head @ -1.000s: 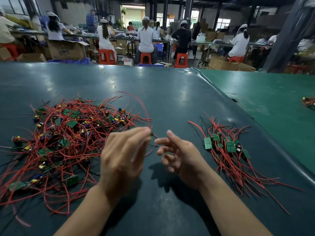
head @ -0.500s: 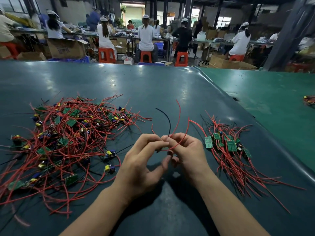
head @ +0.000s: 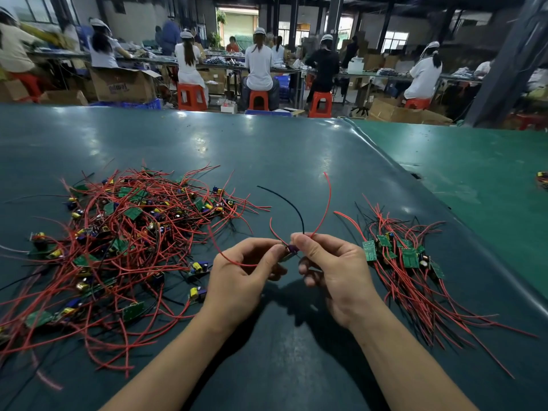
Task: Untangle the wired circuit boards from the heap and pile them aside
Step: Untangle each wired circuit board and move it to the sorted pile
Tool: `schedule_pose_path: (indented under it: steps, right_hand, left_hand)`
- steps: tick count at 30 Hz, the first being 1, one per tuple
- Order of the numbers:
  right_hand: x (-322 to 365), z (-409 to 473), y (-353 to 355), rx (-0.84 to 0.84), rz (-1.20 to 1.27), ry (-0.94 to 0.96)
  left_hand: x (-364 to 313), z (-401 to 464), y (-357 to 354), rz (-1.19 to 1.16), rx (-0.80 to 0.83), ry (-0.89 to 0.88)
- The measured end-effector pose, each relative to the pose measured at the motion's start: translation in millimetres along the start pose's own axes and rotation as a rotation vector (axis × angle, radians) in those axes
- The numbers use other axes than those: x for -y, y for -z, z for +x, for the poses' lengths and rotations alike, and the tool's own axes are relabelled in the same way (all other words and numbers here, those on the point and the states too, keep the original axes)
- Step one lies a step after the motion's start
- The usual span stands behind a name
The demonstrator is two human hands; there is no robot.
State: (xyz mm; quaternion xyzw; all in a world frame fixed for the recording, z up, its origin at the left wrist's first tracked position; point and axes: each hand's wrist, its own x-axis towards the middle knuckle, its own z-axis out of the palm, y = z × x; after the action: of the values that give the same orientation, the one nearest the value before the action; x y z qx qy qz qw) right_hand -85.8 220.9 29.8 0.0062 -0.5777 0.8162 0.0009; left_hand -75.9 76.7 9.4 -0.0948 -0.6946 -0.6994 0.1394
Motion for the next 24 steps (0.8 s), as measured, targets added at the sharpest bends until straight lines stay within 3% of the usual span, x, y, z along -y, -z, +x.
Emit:
schedule_pose_path:
  steps: [4, 15, 20, 24]
  right_hand:
    - [1.1, -1.1, -0.8, 0.027, 0.028, -0.002]
    - [6.0, 10.8, 10.9, -0.256, -0.072, 0.103]
    - [16.5, 16.4, 21.5, -0.327, 0.163, 0.041]
    - [19.8, 17.0, 24.4, -0.289, 0.439, -0.173]
  left_hand:
    - [-1.1, 0.2, 2.1, -0.067, 0.108, 0.058]
    - [-1.2, -3.4, -1.5, -0.083, 0.035, -0.03]
    - [-1.7, -5.7, -0.3, -0.066, 0.078, -0.037]
    - [-1.0, -8.0, -0.6, -0.015, 0.107, -0.069]
